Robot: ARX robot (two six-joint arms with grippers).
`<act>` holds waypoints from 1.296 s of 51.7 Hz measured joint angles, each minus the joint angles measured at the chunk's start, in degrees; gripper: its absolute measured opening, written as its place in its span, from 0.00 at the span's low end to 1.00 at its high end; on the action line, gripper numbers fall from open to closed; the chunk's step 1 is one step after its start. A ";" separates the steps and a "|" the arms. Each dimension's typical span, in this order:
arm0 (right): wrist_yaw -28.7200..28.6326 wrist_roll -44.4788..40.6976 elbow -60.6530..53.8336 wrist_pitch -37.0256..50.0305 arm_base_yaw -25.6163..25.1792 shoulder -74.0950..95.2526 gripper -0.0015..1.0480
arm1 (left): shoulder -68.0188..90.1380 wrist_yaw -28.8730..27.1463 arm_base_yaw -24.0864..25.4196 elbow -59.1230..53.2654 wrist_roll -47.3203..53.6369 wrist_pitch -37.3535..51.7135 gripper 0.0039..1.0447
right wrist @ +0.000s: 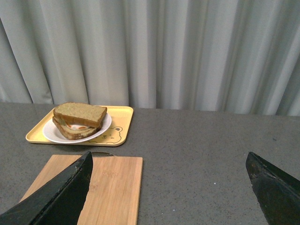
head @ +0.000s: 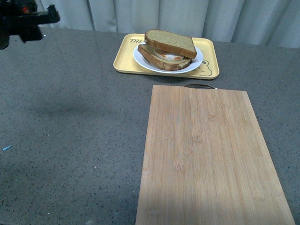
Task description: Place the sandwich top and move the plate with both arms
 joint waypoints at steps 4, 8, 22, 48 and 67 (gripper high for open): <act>0.00 0.00 0.00 0.00 0.00 0.00 0.91 | -3.13 0.72 0.74 -4.37 1.18 0.11 0.10; 0.00 0.00 0.00 0.00 0.00 0.00 0.91 | -6.19 1.31 1.31 -7.69 1.81 0.11 0.04; 0.00 0.00 0.00 0.00 0.00 0.00 0.91 | -20.35 3.43 3.52 -18.95 2.49 -2.34 0.03; 0.00 0.00 0.00 0.00 0.00 0.00 0.91 | -49.72 7.48 7.67 -28.26 2.89 -22.51 0.03; 0.00 0.00 0.00 0.00 0.00 0.00 0.91 | -64.52 7.50 7.67 -31.02 2.89 -34.45 0.03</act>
